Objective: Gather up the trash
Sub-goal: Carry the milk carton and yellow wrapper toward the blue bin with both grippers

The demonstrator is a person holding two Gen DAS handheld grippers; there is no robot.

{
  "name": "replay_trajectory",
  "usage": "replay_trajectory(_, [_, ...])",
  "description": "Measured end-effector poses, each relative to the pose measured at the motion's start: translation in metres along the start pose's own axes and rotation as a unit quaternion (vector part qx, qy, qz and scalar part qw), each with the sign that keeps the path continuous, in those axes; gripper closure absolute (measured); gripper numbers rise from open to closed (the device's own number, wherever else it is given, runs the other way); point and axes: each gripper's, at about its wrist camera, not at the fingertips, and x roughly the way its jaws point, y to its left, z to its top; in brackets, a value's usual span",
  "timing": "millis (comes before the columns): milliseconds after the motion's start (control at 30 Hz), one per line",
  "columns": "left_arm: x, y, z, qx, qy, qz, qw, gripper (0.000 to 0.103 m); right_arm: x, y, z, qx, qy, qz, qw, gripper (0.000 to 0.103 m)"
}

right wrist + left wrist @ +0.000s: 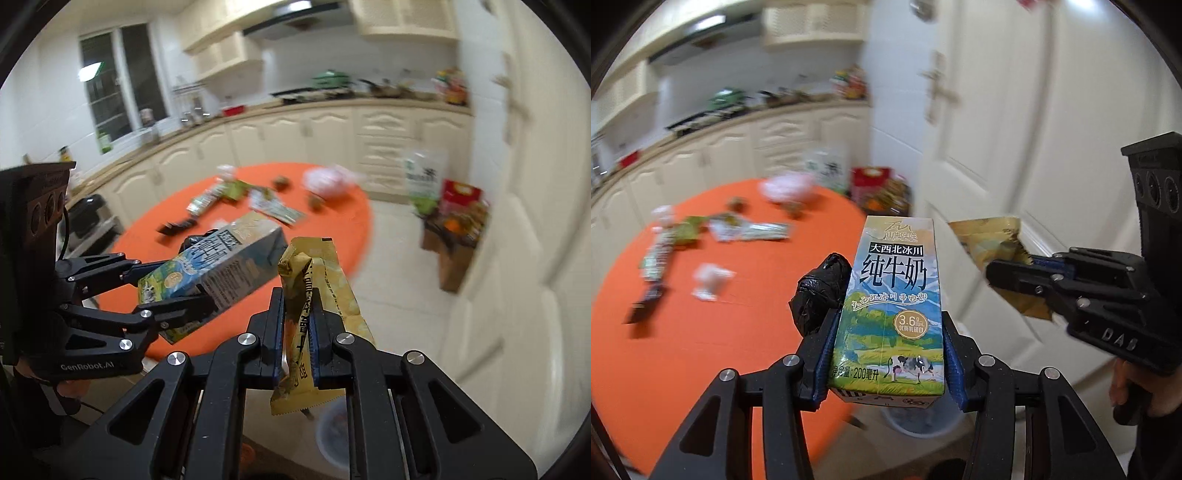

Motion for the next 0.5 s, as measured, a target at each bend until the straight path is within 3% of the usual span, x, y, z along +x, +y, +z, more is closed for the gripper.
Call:
replay_trajectory(167, [0.047,-0.056,-0.004,0.046,0.042,-0.021,0.9978,0.057,-0.008,-0.05,-0.045,0.059,0.023,-0.029,0.998,0.092])
replay_trajectory(367, [0.118,-0.087,-0.013,0.086,0.111,-0.011,0.99,0.056,0.019,-0.09,-0.087,0.098,0.069,-0.046,0.992,0.092])
replay_trajectory(500, [0.161,-0.089,-0.016,0.076,0.154,-0.02,0.9849,0.056,0.044,-0.115,-0.113,0.127,0.097,-0.043,0.986,0.092])
